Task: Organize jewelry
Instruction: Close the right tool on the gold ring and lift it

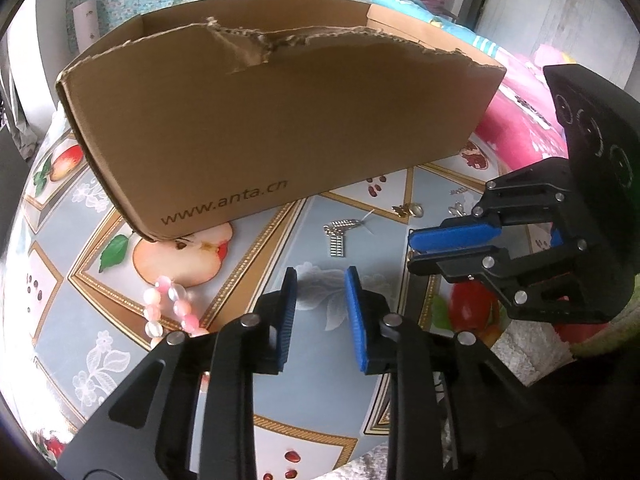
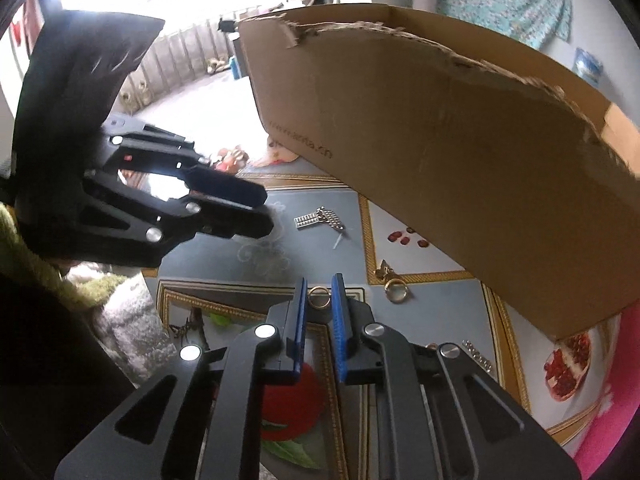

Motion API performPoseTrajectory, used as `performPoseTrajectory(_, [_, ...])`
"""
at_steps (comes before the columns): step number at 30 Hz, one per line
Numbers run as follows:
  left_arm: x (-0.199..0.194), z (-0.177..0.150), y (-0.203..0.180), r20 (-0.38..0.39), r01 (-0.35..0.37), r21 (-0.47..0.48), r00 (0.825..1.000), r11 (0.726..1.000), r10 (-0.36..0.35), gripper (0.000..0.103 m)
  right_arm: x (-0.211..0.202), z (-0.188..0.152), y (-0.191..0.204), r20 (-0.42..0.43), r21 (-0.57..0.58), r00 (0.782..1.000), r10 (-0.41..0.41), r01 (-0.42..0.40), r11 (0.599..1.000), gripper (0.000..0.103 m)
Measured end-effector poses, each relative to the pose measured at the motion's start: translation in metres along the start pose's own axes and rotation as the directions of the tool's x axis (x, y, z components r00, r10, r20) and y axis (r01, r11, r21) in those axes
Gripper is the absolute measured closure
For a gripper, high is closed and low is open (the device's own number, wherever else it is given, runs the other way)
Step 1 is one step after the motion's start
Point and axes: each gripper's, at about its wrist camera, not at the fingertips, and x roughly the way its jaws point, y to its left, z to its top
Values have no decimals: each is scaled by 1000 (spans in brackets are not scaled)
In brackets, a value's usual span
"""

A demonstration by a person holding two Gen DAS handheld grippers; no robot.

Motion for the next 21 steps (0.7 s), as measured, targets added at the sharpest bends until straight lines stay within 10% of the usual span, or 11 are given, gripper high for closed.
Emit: performPoseTrajectory(21, [26,32,-58,-8,124,213,992,969,-125,84,-59,-44,-45,69,362,990,-125,92,928,91])
